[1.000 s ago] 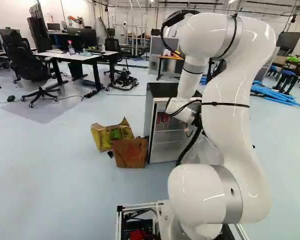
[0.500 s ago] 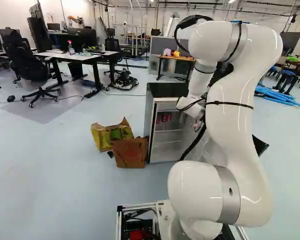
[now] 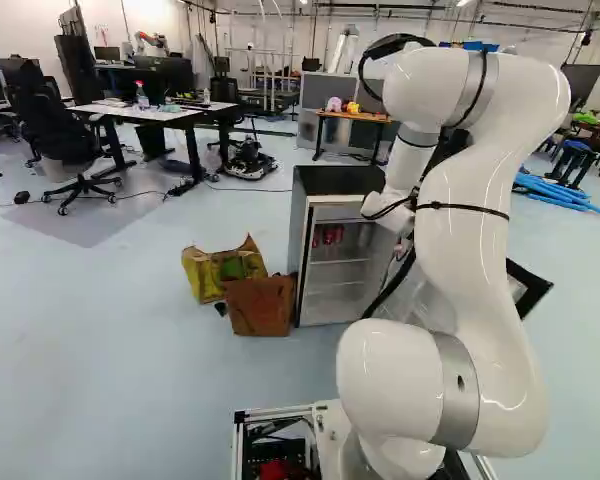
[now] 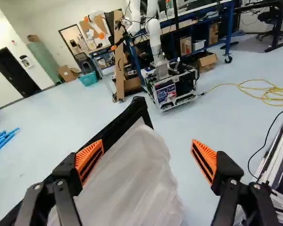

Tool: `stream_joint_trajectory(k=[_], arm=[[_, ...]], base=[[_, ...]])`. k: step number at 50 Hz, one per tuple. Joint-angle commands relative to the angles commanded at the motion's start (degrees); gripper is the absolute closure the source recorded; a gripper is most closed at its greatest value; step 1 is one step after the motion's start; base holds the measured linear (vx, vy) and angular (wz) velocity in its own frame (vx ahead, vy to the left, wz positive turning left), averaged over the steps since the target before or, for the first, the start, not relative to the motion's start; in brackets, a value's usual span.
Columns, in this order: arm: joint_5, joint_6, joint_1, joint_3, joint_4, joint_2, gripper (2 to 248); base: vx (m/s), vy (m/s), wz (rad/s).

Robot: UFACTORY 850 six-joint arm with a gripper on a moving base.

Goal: Grab a drink from the fridge

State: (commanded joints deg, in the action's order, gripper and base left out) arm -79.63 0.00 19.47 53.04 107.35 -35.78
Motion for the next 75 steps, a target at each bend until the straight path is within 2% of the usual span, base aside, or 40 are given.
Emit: stream_joint_trajectory(k=[26,75], arm=[[0.0,0.0,-4.0,-10.7,-15.1,5.1,3],[0.0,0.0,-4.1,-26.6,-44.6,14.7,3]], base=[[0.0,0.0,0.0],[0.0,0.0,0.0]])
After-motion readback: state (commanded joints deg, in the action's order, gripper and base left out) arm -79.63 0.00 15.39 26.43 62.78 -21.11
